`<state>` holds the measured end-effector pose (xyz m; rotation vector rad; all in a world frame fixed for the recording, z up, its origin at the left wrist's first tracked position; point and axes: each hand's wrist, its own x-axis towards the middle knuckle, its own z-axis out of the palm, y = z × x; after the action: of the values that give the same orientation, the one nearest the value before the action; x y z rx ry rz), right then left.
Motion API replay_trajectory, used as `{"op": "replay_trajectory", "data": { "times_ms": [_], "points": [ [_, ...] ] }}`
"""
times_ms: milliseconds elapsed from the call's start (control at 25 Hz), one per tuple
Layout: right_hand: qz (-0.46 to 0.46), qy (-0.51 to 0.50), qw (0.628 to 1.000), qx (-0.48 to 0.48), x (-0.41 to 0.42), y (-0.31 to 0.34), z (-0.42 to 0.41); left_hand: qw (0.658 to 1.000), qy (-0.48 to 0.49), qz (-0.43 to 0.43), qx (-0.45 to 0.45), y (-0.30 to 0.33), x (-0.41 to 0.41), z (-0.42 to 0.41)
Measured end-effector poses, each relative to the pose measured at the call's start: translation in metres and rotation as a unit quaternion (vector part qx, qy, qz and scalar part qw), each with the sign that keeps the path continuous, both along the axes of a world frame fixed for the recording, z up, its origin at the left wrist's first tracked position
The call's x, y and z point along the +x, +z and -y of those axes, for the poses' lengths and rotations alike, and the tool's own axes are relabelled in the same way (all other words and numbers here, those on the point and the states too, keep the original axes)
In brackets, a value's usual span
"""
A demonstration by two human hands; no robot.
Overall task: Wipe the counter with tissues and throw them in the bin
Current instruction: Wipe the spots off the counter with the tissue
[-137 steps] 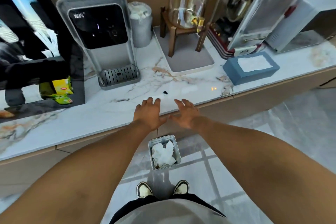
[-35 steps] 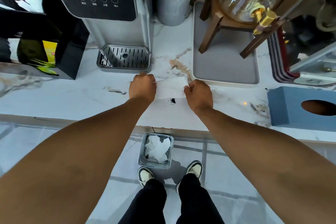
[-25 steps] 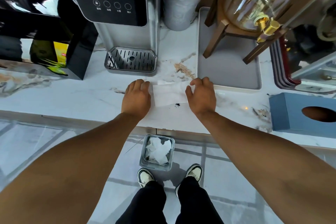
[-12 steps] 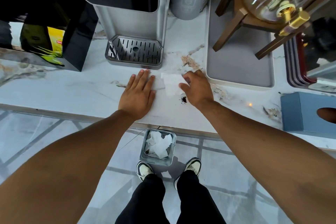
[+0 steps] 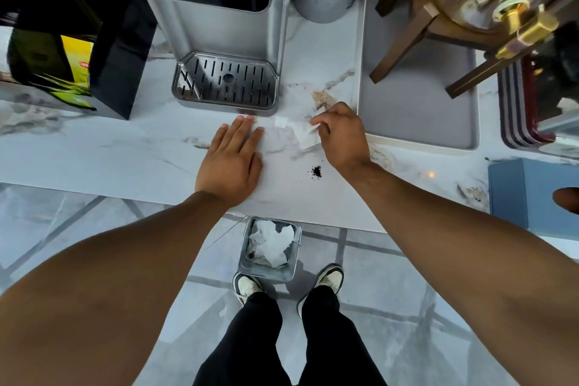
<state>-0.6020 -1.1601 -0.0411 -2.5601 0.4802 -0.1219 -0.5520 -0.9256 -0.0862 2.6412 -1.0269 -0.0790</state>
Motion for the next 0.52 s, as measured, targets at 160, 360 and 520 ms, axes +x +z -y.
{"op": "replay_trajectory", "data": {
  "times_ms": [160,360,520],
  "points": [
    [0.0,0.0,1.0,0.025,-0.005,-0.005,-0.003,1.0,0.001,0.003,0.007,0.0,0.0,0.0],
    [0.032,-0.007,0.995,0.092,-0.027,-0.01,-0.002,1.0,0.004,0.0,0.012,0.003,0.0,0.0],
    [0.036,-0.051,0.988,0.14,-0.034,-0.013,-0.003,1.0,0.003,0.005,0.014,0.002,-0.001,0.001]
  ]
}}
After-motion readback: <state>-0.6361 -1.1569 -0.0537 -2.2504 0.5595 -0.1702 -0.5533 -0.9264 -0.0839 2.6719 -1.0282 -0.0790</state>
